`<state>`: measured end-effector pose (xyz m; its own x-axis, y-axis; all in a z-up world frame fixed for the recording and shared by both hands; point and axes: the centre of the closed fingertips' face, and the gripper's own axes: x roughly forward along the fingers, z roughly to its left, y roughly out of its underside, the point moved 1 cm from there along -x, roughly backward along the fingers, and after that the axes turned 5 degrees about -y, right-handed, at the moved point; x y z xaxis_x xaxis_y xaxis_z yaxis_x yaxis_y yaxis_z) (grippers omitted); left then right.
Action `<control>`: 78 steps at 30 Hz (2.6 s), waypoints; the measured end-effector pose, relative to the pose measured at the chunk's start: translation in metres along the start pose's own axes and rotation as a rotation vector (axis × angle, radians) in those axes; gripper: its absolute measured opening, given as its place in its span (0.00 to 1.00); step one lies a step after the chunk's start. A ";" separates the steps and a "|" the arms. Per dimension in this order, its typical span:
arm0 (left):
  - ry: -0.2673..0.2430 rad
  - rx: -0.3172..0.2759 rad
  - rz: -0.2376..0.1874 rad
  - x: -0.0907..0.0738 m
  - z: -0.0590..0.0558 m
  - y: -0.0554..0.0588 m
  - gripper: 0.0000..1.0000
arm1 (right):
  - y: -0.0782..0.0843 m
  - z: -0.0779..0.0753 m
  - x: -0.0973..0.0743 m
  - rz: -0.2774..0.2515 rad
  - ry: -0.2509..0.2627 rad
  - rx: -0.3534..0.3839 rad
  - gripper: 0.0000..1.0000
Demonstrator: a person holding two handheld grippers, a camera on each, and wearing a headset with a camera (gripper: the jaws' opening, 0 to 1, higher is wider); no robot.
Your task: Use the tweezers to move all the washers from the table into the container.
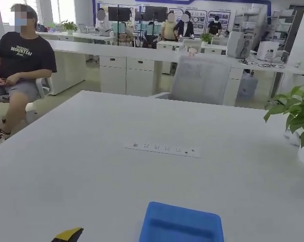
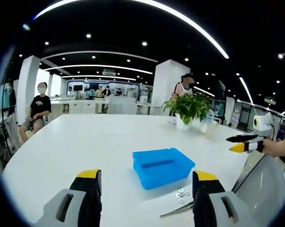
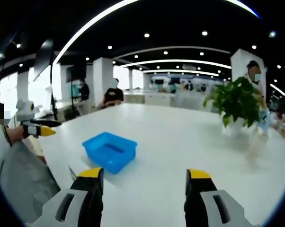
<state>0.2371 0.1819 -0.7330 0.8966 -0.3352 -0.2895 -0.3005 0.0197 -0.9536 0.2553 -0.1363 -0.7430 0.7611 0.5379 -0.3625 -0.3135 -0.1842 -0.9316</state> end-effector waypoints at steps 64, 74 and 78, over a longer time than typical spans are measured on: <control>0.743 0.979 0.595 0.013 -0.058 0.109 0.00 | 0.064 0.169 0.084 0.426 -0.663 -0.377 0.10; 0.777 0.926 0.531 0.001 -0.086 0.067 0.00 | 0.067 0.174 0.082 0.426 -0.686 -0.419 0.12; 0.796 0.912 0.500 -0.001 -0.103 0.049 0.00 | 0.067 0.176 0.082 0.424 -0.696 -0.441 0.12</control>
<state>0.1882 0.0862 -0.7713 0.2217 -0.5613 -0.7974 0.0656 0.8245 -0.5621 0.1973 0.0403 -0.8301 0.0746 0.7007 -0.7095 -0.1345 -0.6979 -0.7034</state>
